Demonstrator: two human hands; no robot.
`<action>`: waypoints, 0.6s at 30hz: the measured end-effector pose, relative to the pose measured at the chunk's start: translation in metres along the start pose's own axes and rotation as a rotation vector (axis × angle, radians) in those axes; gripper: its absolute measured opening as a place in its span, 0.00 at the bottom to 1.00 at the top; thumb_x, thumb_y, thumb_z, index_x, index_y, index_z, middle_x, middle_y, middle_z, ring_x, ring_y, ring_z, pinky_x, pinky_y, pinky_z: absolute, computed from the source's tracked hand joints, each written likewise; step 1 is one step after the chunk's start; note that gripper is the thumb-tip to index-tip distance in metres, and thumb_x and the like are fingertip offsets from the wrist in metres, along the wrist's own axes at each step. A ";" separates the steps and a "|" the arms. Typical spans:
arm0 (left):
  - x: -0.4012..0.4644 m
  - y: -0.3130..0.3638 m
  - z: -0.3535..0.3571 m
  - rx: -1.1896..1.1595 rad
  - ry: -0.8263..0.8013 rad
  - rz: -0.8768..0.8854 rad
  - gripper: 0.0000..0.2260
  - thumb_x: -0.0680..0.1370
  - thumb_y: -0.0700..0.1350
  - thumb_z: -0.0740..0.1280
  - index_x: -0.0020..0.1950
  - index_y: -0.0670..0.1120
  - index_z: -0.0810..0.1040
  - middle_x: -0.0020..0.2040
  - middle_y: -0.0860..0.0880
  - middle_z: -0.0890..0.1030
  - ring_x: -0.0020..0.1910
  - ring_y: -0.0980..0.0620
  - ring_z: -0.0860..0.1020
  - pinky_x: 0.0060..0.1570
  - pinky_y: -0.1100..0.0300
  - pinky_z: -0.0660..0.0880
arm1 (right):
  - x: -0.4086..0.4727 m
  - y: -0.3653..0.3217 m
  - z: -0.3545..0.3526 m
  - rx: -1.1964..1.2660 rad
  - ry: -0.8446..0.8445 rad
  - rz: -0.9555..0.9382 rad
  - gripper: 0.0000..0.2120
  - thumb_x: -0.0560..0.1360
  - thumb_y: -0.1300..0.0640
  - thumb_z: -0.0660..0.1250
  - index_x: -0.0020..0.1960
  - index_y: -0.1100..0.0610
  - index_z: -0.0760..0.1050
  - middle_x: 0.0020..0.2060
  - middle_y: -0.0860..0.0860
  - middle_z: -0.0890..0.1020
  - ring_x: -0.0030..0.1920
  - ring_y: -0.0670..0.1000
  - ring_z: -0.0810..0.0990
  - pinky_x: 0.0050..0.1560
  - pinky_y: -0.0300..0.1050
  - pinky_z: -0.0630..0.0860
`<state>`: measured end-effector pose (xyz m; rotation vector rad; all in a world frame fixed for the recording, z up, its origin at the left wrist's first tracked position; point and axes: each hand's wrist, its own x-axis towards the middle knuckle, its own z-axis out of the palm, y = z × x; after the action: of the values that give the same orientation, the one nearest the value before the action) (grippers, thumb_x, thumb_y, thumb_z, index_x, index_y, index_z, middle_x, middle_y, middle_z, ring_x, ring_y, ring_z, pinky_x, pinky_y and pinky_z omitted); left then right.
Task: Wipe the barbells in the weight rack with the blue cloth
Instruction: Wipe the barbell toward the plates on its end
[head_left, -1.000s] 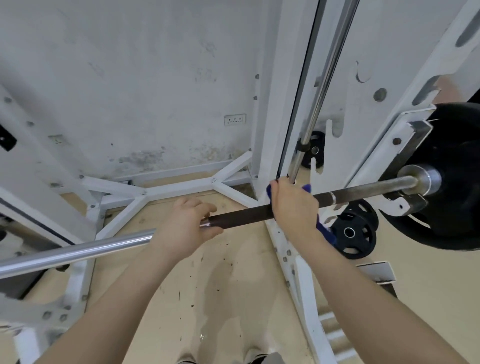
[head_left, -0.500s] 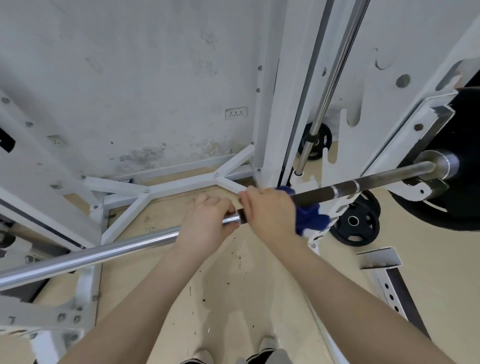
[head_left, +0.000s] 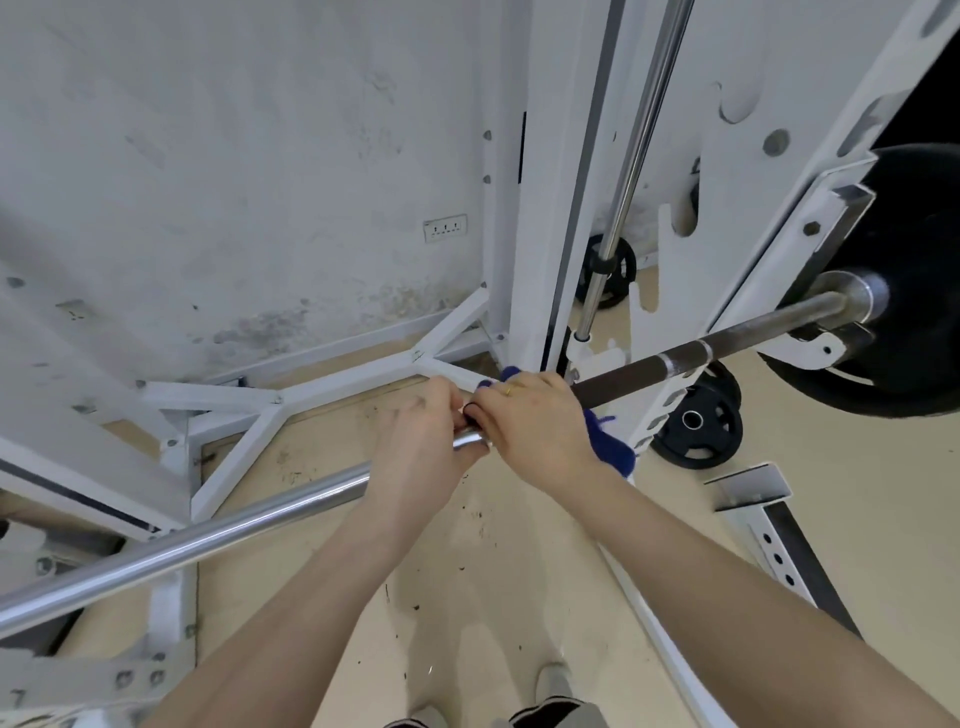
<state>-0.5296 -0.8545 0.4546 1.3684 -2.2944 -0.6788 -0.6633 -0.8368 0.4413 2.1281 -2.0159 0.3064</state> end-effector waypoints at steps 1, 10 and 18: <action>0.000 0.000 0.000 0.010 -0.005 0.002 0.19 0.70 0.48 0.72 0.46 0.49 0.61 0.43 0.53 0.81 0.42 0.46 0.78 0.44 0.50 0.73 | 0.000 0.012 -0.003 -0.017 -0.055 -0.026 0.16 0.75 0.49 0.53 0.32 0.49 0.74 0.26 0.45 0.76 0.31 0.51 0.75 0.40 0.43 0.68; -0.001 0.001 0.000 0.022 0.031 0.009 0.20 0.70 0.48 0.73 0.52 0.45 0.64 0.47 0.52 0.82 0.46 0.47 0.78 0.47 0.52 0.72 | 0.001 0.002 -0.009 0.045 0.000 0.068 0.13 0.72 0.56 0.62 0.29 0.55 0.72 0.21 0.50 0.72 0.24 0.54 0.72 0.32 0.44 0.68; -0.001 0.001 -0.001 0.027 0.036 0.020 0.21 0.71 0.48 0.72 0.54 0.45 0.63 0.45 0.55 0.81 0.45 0.47 0.78 0.47 0.53 0.72 | 0.033 0.038 -0.021 -0.050 -0.369 0.205 0.12 0.79 0.58 0.53 0.48 0.57 0.75 0.41 0.54 0.77 0.41 0.55 0.74 0.39 0.48 0.67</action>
<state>-0.5289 -0.8535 0.4561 1.3568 -2.2943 -0.6142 -0.6997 -0.8650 0.4705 2.0709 -2.4191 -0.1188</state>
